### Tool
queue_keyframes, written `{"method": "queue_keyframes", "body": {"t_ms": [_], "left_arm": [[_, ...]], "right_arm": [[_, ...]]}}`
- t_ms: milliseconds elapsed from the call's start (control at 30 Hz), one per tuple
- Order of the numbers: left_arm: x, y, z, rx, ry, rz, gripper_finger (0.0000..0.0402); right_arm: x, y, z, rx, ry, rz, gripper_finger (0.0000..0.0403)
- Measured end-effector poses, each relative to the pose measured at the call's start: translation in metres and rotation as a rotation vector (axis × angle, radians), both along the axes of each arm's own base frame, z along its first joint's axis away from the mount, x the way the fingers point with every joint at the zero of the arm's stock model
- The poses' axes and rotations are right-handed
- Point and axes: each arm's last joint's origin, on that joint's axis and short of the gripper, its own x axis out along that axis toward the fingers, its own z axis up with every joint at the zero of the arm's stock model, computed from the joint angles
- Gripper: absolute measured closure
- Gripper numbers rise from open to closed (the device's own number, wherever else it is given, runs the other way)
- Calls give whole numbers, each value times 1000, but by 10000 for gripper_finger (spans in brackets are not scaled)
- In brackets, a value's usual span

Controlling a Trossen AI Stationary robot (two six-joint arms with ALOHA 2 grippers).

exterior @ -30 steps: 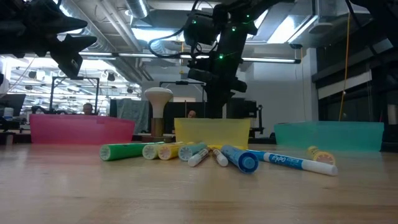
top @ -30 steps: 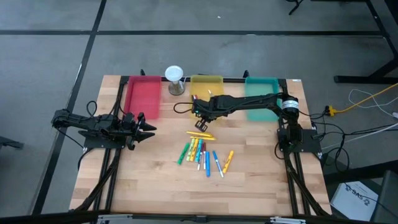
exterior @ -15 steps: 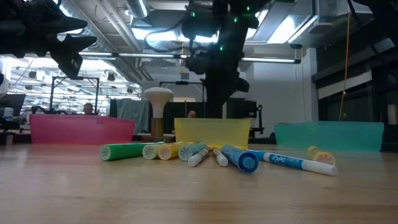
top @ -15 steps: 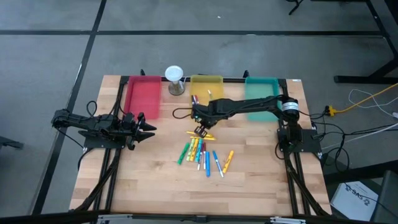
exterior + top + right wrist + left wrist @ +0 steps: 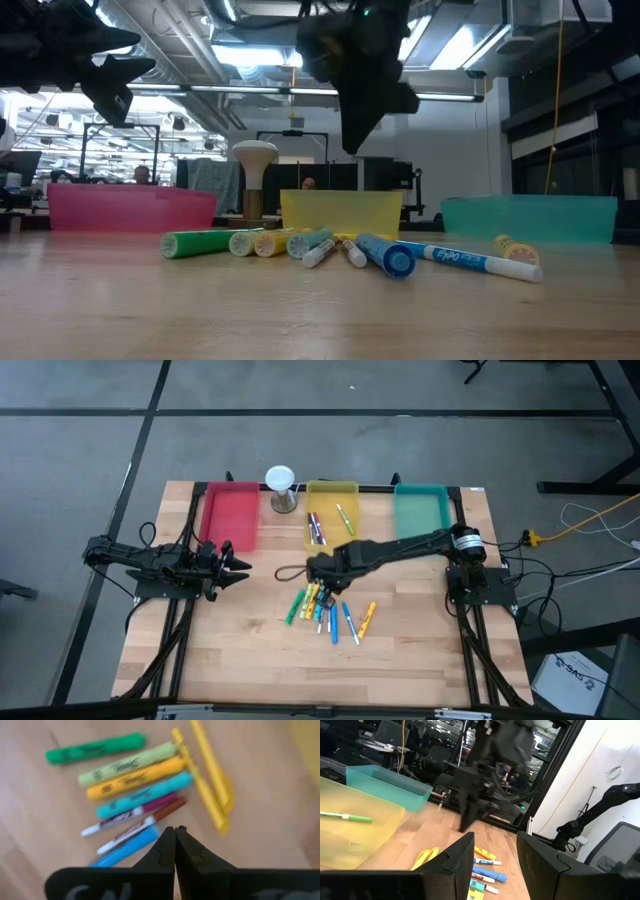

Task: Pick & Place Markers
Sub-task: Put the light blue marker into the yellow bin

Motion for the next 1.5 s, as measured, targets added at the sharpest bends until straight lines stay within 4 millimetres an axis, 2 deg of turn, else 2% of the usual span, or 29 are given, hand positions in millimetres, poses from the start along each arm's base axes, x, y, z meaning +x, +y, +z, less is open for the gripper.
{"method": "queue_keyframes", "body": {"t_ms": [333, 600, 833, 1133, 1500], "left_arm": [[0, 0, 0, 0, 0, 0, 258], [0, 0, 0, 0, 0, 0, 258], [0, 0, 0, 0, 0, 0, 258], [0, 0, 0, 0, 0, 0, 258], [0, 0, 0, 0, 0, 0, 258]], "right_arm": [[-11, 55, 0, 134, 27, -48, 403], [-21, 79, -1, 170, 69, -157, 403], [-23, 83, -4, 163, 78, -288, 400], [-20, 84, -21, 143, 142, -350, 362], [-23, 78, -27, 58, 179, -407, 276]]}}
